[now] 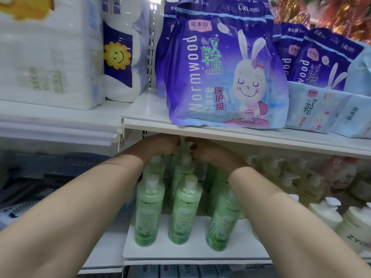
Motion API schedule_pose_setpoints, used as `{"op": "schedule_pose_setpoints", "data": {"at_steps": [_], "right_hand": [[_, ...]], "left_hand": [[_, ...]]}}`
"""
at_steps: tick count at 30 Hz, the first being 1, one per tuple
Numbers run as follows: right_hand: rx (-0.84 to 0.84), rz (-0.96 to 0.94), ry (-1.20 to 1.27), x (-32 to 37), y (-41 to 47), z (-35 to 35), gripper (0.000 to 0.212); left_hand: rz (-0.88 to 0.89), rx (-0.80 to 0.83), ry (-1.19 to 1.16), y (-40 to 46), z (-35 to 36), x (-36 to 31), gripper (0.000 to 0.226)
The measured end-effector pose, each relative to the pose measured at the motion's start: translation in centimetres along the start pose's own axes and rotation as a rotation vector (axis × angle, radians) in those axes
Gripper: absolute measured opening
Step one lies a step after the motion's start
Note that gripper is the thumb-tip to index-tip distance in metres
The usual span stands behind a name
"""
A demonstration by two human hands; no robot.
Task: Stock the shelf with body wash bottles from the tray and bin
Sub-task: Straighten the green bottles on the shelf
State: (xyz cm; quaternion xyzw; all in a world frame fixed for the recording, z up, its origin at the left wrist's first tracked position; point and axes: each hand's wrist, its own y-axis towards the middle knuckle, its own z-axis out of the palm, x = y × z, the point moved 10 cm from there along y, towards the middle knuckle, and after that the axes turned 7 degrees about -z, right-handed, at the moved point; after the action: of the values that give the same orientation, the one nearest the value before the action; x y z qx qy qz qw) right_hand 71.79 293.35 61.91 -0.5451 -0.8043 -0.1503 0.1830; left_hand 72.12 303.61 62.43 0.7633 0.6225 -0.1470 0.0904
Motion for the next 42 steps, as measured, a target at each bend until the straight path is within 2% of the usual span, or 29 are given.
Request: {"op": "schedule_pose_setpoints", "data": {"at_steps": [6, 10, 12, 16, 21, 23, 30, 33, 35, 37, 40, 42], "right_hand": [[-0.003, -0.022, 0.01, 0.2, 0.0, 0.1, 0.058], [-0.044, -0.027, 0.031, 0.5, -1.1, -0.3, 0.061], [-0.073, -0.027, 0.047, 0.5, -1.5, -0.6, 0.056], [-0.036, -0.03, 0.07, 0.5, -2.3, 0.0, 0.048], [0.039, -0.047, 0.114, 0.6, -3.5, 1.5, 0.058], [0.041, -0.084, 0.052, 0.9, -3.7, 1.6, 0.066], [0.065, -0.139, -0.199, 2.1, -4.2, 1.4, 0.052], [0.06, -0.133, -0.188, 2.0, -4.3, 1.4, 0.052], [0.056, -0.112, -0.143, 1.9, -4.6, 1.2, 0.063], [0.03, -0.099, -0.069, 1.9, -5.1, 0.8, 0.068], [-0.137, -0.117, -0.013, 2.1, -6.0, -1.1, 0.048], [-0.252, -0.147, 0.04, 2.4, -7.3, -2.3, 0.034]], "left_hand": [[0.005, -0.046, 0.005, -0.2, -0.2, 0.8, 0.021], [0.04, -0.175, -0.071, -1.3, -1.4, 0.5, 0.029], [0.072, -0.218, -0.073, -2.4, -2.0, 0.0, 0.03], [0.043, -0.149, 0.032, -4.1, -0.7, -0.3, 0.031], [-0.008, -0.131, 0.095, -5.2, 0.4, -0.7, 0.041], [0.001, -0.143, 0.123, -5.5, 0.4, -1.1, 0.044], [0.017, -0.165, 0.15, -6.0, 0.3, -1.7, 0.043], [0.024, -0.154, 0.16, -6.1, 0.4, -1.8, 0.042], [0.019, -0.177, 0.165, -6.4, 0.1, -1.9, 0.043], [0.015, -0.233, 0.14, -7.0, -0.6, -1.9, 0.042], [0.028, -0.319, 0.061, -8.3, -2.1, -2.3, 0.038], [0.036, -0.322, 0.055, -9.5, -2.3, -2.7, 0.037]]}}
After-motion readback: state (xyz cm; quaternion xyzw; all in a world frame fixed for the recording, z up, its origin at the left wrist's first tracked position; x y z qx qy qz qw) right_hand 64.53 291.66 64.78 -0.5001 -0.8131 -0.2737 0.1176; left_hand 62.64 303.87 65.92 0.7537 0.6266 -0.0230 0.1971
